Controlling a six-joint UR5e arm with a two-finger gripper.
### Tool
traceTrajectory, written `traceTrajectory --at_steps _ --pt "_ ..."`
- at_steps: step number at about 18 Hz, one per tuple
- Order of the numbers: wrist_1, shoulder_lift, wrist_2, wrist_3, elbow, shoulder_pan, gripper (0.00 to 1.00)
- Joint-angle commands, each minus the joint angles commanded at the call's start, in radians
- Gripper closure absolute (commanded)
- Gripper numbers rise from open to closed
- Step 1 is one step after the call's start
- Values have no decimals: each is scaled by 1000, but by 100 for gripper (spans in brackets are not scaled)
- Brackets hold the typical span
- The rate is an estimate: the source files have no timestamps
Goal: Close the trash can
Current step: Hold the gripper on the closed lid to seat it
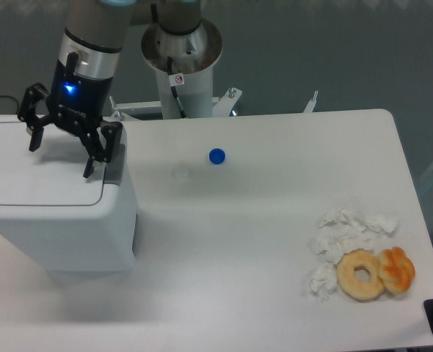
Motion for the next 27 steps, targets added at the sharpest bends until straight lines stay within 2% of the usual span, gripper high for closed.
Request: traceTrajectory --at_steps 9,18,27 --pt "-6 3 -18 2 2 5 0" --pt "-14 43 -14 2 15 35 0" --pt "-14 54 -12 3 18 43 0"
